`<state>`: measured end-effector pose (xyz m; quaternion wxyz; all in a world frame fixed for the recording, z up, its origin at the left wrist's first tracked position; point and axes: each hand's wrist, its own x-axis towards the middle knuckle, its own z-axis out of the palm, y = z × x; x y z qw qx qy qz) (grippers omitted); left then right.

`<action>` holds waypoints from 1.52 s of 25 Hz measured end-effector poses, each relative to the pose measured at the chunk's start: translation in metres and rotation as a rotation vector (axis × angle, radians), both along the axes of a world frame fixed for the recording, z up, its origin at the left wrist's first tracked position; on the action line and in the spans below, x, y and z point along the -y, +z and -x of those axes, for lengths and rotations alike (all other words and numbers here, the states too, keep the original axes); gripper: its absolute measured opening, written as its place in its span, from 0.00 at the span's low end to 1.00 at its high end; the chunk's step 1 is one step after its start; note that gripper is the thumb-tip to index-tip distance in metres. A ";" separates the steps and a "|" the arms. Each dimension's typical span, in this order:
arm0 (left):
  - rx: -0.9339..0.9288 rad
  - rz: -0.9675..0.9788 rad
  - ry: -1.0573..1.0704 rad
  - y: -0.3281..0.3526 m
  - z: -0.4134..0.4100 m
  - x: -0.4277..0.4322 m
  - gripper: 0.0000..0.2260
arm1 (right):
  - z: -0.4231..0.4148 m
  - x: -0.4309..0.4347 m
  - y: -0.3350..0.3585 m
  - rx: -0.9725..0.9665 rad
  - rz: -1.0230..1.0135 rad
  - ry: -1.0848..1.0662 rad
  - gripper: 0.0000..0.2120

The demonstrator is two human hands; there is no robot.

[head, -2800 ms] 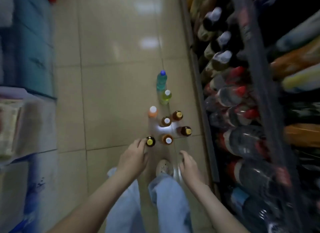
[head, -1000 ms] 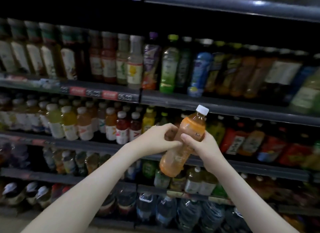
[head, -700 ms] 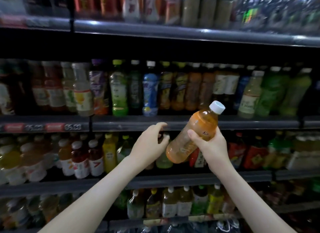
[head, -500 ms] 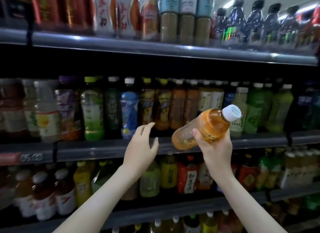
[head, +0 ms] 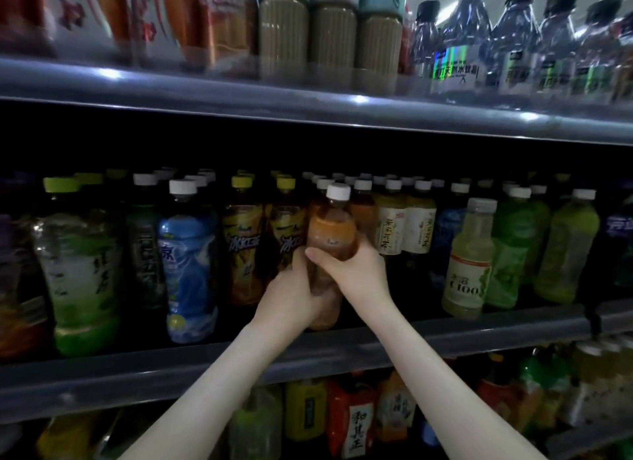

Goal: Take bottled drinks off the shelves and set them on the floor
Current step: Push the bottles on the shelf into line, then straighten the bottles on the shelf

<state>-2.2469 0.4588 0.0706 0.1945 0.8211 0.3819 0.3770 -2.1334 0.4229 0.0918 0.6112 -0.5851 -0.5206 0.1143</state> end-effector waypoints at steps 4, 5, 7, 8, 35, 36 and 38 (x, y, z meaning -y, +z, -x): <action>-0.019 0.072 0.181 0.000 -0.012 -0.011 0.32 | -0.007 -0.016 0.000 0.142 0.121 0.092 0.26; -0.023 0.087 0.196 0.000 -0.015 -0.012 0.33 | -0.009 -0.017 -0.001 0.178 0.136 0.108 0.27; -0.002 0.119 0.195 -0.003 -0.017 -0.011 0.34 | -0.016 -0.012 -0.004 0.268 0.148 0.129 0.27; 0.031 0.108 0.204 -0.005 -0.018 -0.007 0.36 | -0.024 -0.006 -0.005 0.327 0.136 0.117 0.27; 0.358 -0.673 -0.019 -0.031 -0.189 0.166 0.45 | -0.199 0.159 -0.037 0.252 -0.227 0.508 0.34; 0.338 -0.697 -0.015 -0.044 -0.164 0.170 0.44 | -0.179 0.160 -0.043 0.258 -0.195 0.533 0.34; 0.306 -0.626 0.026 -0.065 -0.107 0.179 0.44 | -0.130 0.162 -0.059 0.259 -0.132 0.576 0.32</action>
